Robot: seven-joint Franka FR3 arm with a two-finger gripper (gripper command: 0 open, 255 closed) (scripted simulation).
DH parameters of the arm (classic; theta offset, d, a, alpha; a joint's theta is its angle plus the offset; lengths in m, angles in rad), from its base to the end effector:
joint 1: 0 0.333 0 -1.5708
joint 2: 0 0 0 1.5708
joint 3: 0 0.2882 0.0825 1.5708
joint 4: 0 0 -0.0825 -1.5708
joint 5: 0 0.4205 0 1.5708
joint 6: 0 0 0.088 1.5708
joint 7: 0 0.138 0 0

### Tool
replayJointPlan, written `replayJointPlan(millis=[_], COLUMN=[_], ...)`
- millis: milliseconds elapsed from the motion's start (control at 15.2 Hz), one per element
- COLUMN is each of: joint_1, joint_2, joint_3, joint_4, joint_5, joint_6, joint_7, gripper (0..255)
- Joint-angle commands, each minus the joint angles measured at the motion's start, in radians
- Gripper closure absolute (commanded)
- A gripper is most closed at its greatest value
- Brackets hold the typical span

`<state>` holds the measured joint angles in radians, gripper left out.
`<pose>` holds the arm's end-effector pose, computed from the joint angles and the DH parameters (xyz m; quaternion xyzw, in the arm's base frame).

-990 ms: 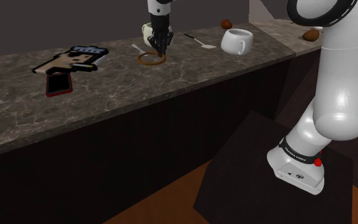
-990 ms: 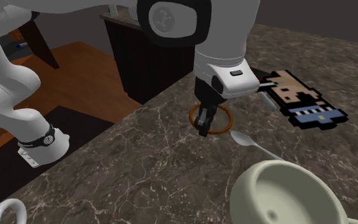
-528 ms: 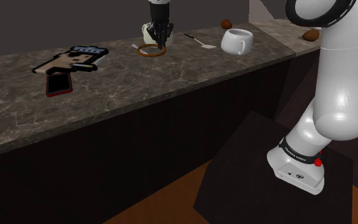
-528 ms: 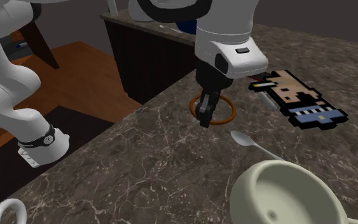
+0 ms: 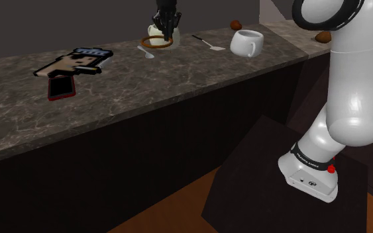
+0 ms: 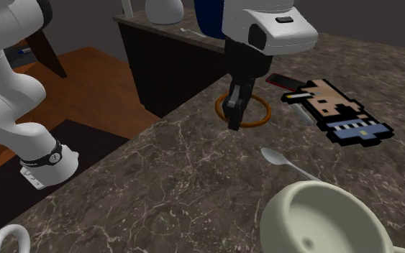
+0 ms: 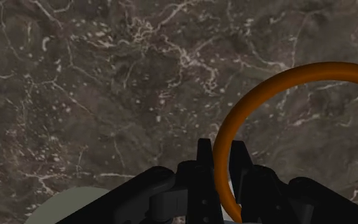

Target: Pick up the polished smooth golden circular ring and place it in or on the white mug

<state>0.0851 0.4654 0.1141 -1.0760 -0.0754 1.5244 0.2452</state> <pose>0.6975 0.1120 0.5103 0.9994 -0.0303 -0.0045 0.0134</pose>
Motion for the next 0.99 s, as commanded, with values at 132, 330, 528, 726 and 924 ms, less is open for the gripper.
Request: replayJointPlan(millis=[132,330,528,726,924], joint_1=[0.007,0.014,0.025,0.006,-0.058], joint_2=[0.035,0.073,0.138,0.102,-0.049], joint_3=[0.000,-0.002,-0.004,-0.004,-0.009], joint_4=[0.110,0.216,0.368,0.332,0.087], joint_5=[-0.004,-0.008,-0.014,-0.011,0.007], joint_6=[-0.076,-0.143,-0.230,-0.229,-0.134], joint_7=[-0.001,-0.003,-0.007,-0.023,-0.073], gripper=[255,255,255,255,255])
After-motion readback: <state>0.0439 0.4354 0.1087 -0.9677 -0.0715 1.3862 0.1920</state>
